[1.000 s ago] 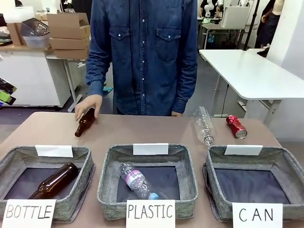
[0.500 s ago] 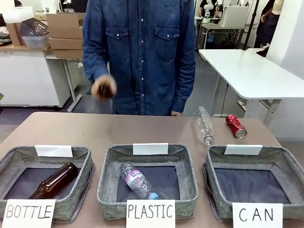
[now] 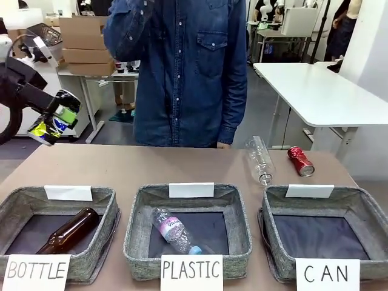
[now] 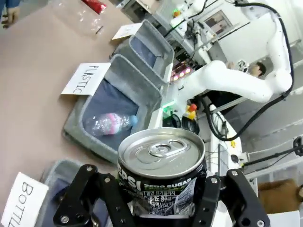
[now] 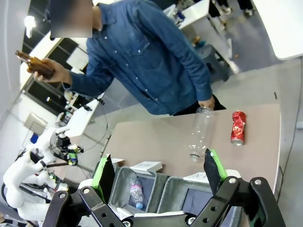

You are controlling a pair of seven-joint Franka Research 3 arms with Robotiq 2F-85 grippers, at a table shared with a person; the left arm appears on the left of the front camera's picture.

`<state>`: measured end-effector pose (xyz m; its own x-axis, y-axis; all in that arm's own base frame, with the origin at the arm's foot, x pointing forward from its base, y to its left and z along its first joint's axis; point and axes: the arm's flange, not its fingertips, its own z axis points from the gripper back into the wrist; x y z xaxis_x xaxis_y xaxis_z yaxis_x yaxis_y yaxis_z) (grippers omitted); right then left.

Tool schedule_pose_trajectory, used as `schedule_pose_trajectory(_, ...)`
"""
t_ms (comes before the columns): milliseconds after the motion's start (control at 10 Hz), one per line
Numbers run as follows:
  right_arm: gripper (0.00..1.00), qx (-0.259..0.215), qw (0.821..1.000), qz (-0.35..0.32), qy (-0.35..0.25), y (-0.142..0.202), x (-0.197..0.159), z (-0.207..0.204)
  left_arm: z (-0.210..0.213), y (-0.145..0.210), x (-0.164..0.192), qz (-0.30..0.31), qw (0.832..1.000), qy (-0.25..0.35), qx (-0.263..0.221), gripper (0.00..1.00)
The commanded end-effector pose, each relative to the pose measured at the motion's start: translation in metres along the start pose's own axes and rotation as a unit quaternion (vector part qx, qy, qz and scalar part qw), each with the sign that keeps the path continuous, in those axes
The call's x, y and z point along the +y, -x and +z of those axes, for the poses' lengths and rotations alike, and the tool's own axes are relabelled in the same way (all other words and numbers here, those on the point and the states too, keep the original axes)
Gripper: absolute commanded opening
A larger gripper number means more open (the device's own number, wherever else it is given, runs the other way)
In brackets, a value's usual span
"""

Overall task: Sort the can waste into the basket.
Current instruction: Pick up the can waste from the table and place it in the right Fabric basket.

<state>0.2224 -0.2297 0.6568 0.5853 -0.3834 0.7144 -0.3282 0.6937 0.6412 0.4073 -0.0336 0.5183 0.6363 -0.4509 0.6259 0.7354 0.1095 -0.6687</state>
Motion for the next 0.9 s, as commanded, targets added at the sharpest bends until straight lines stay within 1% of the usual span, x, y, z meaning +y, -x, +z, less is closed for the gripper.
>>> schedule_pose_trajectory(0, 1.00, 0.004, 1.000, -0.007, 0.007, -0.001, 0.000, 0.000, 0.057, 0.038, 0.021, -0.012, 0.999, -0.001, 0.050, 0.07)
schedule_pose_trajectory(100, 1.00, 0.004, 1.000, -0.007, 0.007, -0.001, 0.000, 0.000, 0.086, 0.059, 0.022, -0.008, 1.000, -0.005, 0.001, 0.07)
schedule_pose_trajectory(200, 1.00, 0.004, 1.000, -0.007, 0.007, -0.001, 0.000, 0.000, 0.117, 0.088, 0.015, 0.010, 0.998, -0.040, -0.050, 0.07)
schedule_pose_trajectory(300, 1.00, 0.004, 1.000, -0.007, 0.007, -0.001, 0.000, 0.000, 0.152, 0.121, 0.003, 0.023, 0.995, -0.046, -0.091, 0.07)
schedule_pose_trajectory(400, 1.00, 0.004, 1.000, -0.007, 0.007, -0.001, 0.000, 0.000, 0.192, 0.158, -0.014, 0.042, 0.988, -0.075, -0.132, 0.07)
schedule_pose_trajectory(500, 1.00, 0.004, 1.000, -0.007, 0.007, -0.001, 0.000, 0.000, 0.222, 0.186, -0.028, 0.047, 0.982, -0.077, -0.169, 0.07)
schedule_pose_trajectory(600, 1.00, 0.004, 1.000, -0.007, 0.007, -0.001, 0.000, 0.000, 0.243, 0.211, -0.042, 0.036, 0.975, -0.077, -0.206, 0.07)
schedule_pose_trajectory(700, 1.00, 0.004, 1.000, -0.007, 0.007, -0.001, 0.000, 0.000, 0.254, 0.229, -0.050, 0.040, 0.965, -0.089, -0.243, 0.07)
schedule_pose_trajectory(800, 1.00, 0.004, 1.000, -0.007, 0.007, -0.001, 0.000, 0.000, 0.257, 0.239, -0.055, 0.025, 0.963, -0.085, -0.255, 0.07)
